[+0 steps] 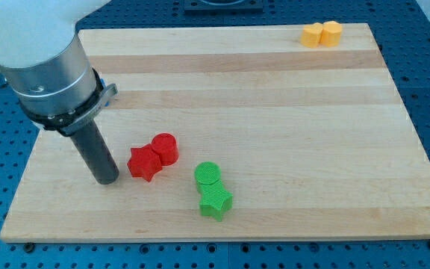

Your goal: Push the red blocks towards the center

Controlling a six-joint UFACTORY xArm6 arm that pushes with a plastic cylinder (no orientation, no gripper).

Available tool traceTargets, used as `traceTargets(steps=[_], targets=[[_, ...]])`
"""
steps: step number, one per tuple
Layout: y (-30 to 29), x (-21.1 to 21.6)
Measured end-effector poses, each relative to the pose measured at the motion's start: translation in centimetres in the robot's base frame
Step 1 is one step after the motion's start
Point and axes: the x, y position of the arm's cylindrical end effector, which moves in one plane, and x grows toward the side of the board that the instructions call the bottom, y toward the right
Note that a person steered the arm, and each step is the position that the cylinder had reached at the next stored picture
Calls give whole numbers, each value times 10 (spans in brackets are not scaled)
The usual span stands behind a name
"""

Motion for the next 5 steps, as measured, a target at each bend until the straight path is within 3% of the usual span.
traceTargets(steps=[1, 5], targets=[[32, -1], [105, -91]])
